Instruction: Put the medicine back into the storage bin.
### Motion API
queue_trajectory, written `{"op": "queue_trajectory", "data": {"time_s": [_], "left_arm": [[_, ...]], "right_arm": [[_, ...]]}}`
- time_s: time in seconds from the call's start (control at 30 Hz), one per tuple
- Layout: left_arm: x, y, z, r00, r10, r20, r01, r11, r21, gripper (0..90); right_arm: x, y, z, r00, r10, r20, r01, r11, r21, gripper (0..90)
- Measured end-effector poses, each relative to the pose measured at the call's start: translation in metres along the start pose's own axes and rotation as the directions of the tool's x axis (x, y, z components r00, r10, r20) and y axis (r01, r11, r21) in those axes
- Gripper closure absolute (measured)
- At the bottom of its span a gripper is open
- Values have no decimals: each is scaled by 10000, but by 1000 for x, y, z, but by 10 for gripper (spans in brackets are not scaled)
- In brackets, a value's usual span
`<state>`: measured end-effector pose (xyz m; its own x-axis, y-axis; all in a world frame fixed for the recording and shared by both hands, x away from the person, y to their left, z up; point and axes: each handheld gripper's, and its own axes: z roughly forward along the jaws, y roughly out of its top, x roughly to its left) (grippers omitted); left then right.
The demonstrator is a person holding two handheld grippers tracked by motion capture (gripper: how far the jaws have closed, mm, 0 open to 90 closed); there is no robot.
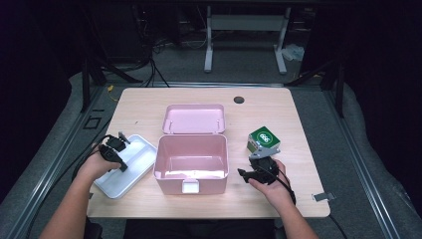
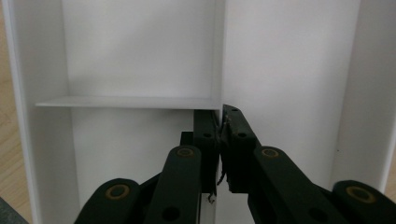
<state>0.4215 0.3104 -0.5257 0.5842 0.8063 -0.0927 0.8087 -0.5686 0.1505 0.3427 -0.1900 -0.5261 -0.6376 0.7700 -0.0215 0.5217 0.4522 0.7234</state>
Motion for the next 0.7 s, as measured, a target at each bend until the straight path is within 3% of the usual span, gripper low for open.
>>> {"op": "queue_trajectory", "data": {"time_s": [0.13,0.27,0.3,0.33,0.37,0.43,0.6,0.7], "left_arm": [[0,-5,0,9998,-108,182,114,9994,-330,772],[1,-10,-1,9985,-241,501,279,9967,-763,670],[1,-11,-1,9982,-235,546,280,9961,-836,633],[1,-11,-1,9982,-235,546,280,9961,-836,625],[2,-13,-1,9985,-211,495,256,9954,-926,612],[2,-14,-1,9990,-149,421,188,9954,-939,593],[4,-22,-9,9996,-230,160,251,9885,-1491,493],[4,-25,-14,9996,-275,95,287,9853,-1684,470]], "right_arm": [[0,6,-6,9998,-153,95,153,9999,-76,383],[-2,20,-19,9995,-303,129,305,9994,-134,357],[-6,29,-22,9993,-382,-53,384,9989,270,323],[-6,29,-22,9993,-382,-53,384,9989,270,323],[-11,35,-23,9965,-829,84,819,9930,855,284],[-13,37,-23,9955,-928,214,898,9895,1133,269],[-35,53,-27,9940,-732,816,574,9817,1817,191],[-48,63,-25,9925,-651,1030,384,9694,2426,147]]}}
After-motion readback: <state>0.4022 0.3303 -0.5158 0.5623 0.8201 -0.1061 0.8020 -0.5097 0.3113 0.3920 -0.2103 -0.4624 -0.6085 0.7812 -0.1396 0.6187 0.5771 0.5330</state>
